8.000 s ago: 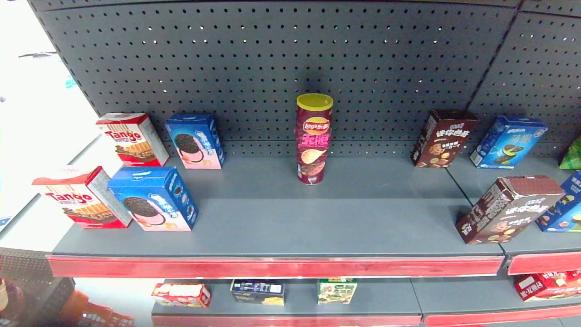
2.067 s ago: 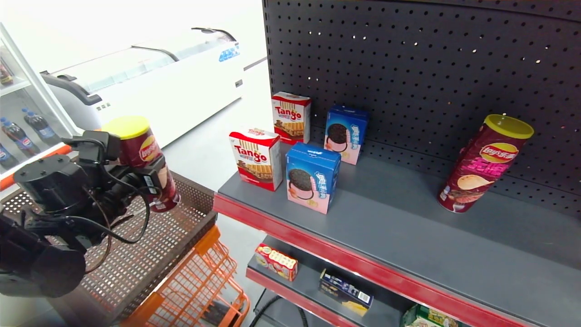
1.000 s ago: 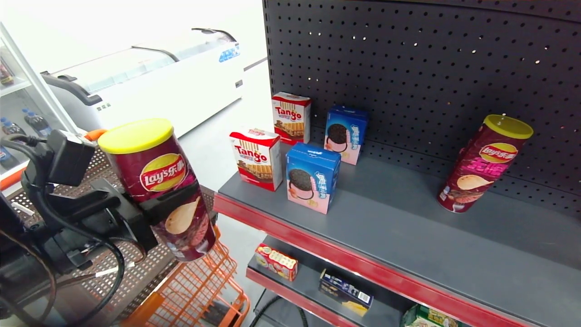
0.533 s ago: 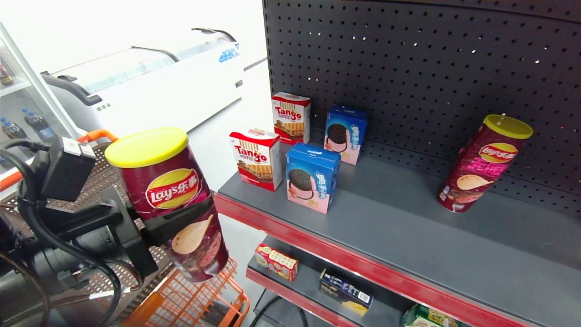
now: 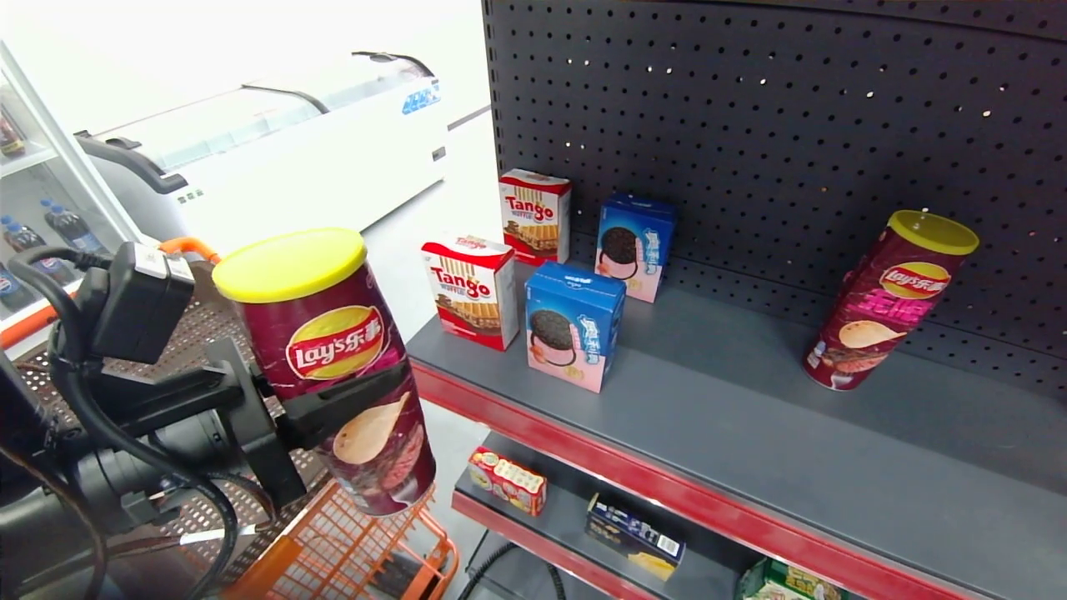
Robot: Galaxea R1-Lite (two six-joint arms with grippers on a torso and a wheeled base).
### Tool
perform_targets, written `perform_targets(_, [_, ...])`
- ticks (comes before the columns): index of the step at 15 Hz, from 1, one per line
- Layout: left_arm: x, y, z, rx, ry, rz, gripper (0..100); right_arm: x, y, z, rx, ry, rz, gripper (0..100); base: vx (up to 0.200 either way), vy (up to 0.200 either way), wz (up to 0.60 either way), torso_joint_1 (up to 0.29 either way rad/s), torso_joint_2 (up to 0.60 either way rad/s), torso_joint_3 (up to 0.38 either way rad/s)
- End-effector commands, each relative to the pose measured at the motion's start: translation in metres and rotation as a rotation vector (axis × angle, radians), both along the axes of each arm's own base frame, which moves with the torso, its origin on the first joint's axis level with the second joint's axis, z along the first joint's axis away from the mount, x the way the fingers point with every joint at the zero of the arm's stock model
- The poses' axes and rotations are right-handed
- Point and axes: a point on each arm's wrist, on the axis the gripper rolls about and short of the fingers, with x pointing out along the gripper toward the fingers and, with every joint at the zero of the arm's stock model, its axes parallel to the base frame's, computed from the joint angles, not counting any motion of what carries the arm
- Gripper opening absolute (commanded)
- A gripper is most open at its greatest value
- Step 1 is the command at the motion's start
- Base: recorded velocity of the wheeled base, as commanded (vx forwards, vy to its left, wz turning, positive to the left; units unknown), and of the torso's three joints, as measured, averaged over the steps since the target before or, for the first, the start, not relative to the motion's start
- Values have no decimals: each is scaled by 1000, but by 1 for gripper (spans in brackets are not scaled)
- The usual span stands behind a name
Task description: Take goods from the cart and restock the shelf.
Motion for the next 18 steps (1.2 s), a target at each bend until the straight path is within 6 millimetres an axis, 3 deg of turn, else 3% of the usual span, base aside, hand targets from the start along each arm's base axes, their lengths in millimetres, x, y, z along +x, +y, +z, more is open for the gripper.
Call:
perform_targets(1, [3, -5, -3, 5, 14, -18, 0, 0, 0, 0, 0, 0, 1, 100, 0, 0, 0, 0, 0, 0])
perform_targets(5, [0, -20, -4, 9, 23, -93, 0, 0, 0, 0, 0, 0, 1, 100, 0, 0, 0, 0, 0, 0])
perform_targets(18, [-7, -30, -15, 29, 58, -175, 0, 0, 0, 0, 0, 0, 1, 100, 0, 0, 0, 0, 0, 0])
